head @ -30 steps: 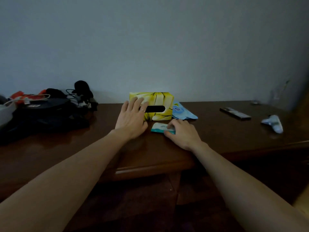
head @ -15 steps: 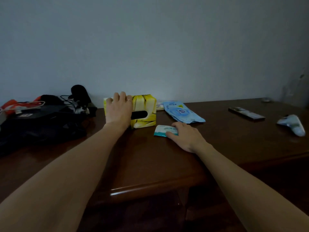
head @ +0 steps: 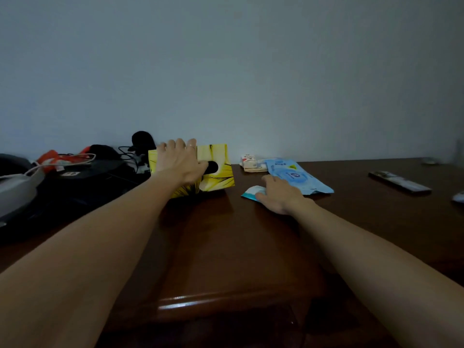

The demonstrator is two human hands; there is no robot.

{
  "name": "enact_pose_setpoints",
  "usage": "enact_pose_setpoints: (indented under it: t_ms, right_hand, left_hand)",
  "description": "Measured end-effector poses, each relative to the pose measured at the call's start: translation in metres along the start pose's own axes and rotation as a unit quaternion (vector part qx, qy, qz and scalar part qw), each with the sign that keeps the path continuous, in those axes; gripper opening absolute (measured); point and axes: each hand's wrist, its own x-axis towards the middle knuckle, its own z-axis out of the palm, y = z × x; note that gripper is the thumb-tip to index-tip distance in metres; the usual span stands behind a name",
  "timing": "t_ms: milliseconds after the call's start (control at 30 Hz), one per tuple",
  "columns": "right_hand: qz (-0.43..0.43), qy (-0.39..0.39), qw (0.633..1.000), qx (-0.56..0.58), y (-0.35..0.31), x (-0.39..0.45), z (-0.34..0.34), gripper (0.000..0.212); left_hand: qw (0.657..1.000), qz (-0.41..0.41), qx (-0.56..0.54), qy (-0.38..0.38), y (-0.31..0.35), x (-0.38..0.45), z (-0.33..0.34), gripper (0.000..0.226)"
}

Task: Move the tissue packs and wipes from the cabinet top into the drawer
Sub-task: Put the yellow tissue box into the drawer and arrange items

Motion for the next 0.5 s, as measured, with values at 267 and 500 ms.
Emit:
enact_pose_setpoints:
  t_ms: [267, 500]
  right_hand:
    - [-0.015, 0.048, 0.996, -0.069, -0.02, 0.101, 0.017, 0.064]
    - [0.03, -0.007, 0.997, -0.066, -0.026, 0.185, 0.03, 0.054]
  left_hand:
    - [0.987, 0.031, 0.005, 0.16, 0.001, 0.022, 0.055, 0.068]
    - [0.986, 0.021, -0.02, 0.163, 0.008, 0.057, 0.074, 0.072]
